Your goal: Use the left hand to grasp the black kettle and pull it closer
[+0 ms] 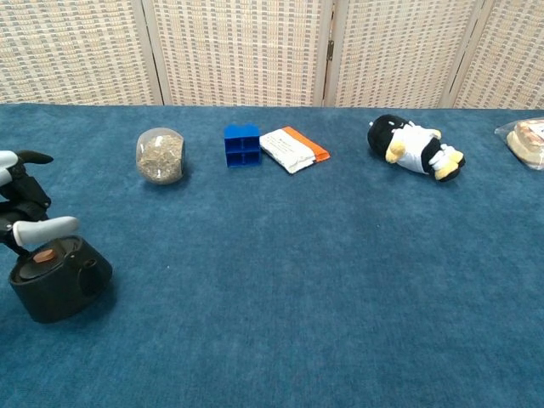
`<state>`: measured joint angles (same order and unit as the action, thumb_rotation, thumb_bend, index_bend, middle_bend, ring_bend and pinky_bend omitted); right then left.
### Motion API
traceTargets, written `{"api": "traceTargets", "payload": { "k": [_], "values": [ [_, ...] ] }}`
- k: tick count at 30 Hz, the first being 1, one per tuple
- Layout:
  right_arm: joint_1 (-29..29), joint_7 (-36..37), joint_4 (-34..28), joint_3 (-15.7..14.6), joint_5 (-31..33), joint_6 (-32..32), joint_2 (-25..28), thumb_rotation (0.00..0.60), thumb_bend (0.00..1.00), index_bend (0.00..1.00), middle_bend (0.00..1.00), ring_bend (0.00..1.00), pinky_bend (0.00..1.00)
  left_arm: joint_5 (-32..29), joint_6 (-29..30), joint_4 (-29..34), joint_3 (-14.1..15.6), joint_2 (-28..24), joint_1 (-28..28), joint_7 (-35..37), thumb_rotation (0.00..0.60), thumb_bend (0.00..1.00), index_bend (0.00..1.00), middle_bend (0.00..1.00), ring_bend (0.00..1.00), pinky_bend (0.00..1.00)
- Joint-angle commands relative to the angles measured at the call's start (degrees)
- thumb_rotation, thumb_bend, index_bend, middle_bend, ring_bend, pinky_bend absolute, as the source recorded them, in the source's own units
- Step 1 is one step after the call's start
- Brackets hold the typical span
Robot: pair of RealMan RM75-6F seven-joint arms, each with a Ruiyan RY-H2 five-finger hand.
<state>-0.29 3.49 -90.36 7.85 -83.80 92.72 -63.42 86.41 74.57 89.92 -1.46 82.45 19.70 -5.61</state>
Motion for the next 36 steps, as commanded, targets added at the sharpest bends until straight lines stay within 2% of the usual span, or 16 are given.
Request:
{"api": "traceTargets", "payload": {
  "k": [1,13,17,21,26,31,36],
  "values": [
    [-0.07,0.06,0.02,-0.03,0.04,0.04,-0.03,0.6,0.13,0.17,0.13,0.0,0.0,-0.35,0.66,0.43,-0.32,-0.03,-0.42,-0.14,0.224,0.18,1.0,1.0,0.85,0.1],
    [-0.26,0.13,0.02,-0.05,0.07,0.17,-0.03,0.6,0.13,0.17,0.13,0.0,0.0,-0.37,2.07,0.93,-1.05,-0.53,-1.06,0.65,0.278,0.29,1.0,1.0,0.86,0.31],
    [-0.29,0.2,0.07,-0.05,0.15,0.1,-0.03,0.6,0.13,0.17,0.13,0.0,0.0,0.18,2.34,0.7,-1.0,-0.91,-1.1,0.92,0.359,0.31,1.0,1.0,0.86,0.34],
    [-0.29,0.27,0.15,-0.03,0.23,0.04,-0.07,0.6,0.13,0.17,0.13,0.0,0.0,0.84,2.53,0.58,-0.81,-1.2,-1.13,1.41,0.38,0.37,1.0,1.0,0.86,0.37],
    [-0.32,0.43,0.27,-0.05,0.29,-0.04,-0.09,0.6,0.13,0.17,0.13,0.0,0.0,1.41,3.0,0.4,-0.85,-1.17,-1.2,1.77,0.398,0.37,1.0,1.0,0.86,0.38],
    [-0.43,0.68,0.4,-0.03,0.45,-0.07,-0.04,0.6,0.13,0.17,0.12,0.0,0.0,1.94,2.68,0.32,-0.58,-1.54,-1.02,1.29,0.498,0.37,1.0,1.0,0.86,0.4],
    [-0.53,0.92,0.61,-0.05,0.49,-0.01,-0.14,0.6,0.13,0.17,0.12,0.0,0.0,2.32,2.7,0.54,-0.51,-1.78,-0.96,1.27,0.504,0.37,0.99,1.0,0.86,0.41]
  ]
}}
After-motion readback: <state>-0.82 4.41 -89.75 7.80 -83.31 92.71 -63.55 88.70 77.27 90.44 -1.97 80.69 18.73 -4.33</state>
